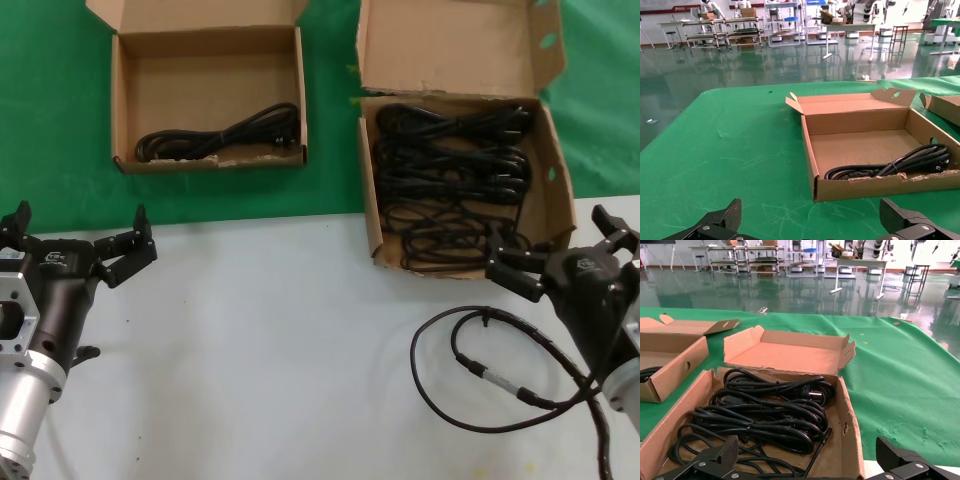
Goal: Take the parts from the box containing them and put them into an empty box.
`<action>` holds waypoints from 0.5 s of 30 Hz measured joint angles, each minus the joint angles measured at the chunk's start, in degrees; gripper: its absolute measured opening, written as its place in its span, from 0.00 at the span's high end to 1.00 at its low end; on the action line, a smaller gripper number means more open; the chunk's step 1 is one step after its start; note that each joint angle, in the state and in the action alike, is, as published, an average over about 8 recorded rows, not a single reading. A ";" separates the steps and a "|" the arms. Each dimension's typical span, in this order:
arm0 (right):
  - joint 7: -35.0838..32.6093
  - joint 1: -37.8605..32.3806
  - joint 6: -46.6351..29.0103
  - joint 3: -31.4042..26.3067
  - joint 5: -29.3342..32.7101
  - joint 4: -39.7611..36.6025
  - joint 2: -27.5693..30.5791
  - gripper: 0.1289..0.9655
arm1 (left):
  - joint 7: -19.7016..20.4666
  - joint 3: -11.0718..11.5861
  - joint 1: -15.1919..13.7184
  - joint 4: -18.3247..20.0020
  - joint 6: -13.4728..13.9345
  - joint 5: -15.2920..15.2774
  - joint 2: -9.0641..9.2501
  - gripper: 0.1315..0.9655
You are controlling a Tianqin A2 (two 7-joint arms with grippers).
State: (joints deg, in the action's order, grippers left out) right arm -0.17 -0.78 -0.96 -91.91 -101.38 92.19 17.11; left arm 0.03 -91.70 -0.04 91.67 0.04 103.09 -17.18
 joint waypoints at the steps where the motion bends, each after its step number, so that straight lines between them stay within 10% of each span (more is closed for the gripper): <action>1: 0.00 0.00 0.00 0.00 0.00 0.00 0.00 0.00 | 0.00 0.00 0.00 0.00 0.00 0.00 0.00 0.00; 15: 0.00 0.00 0.00 0.00 0.00 0.00 0.00 0.00 | 0.00 0.00 0.00 0.00 0.00 0.00 0.00 0.00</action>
State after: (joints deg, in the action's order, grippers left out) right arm -0.17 -0.78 -0.96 -91.91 -101.38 92.19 17.11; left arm 0.03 -91.70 -0.04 91.67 0.04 103.09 -17.18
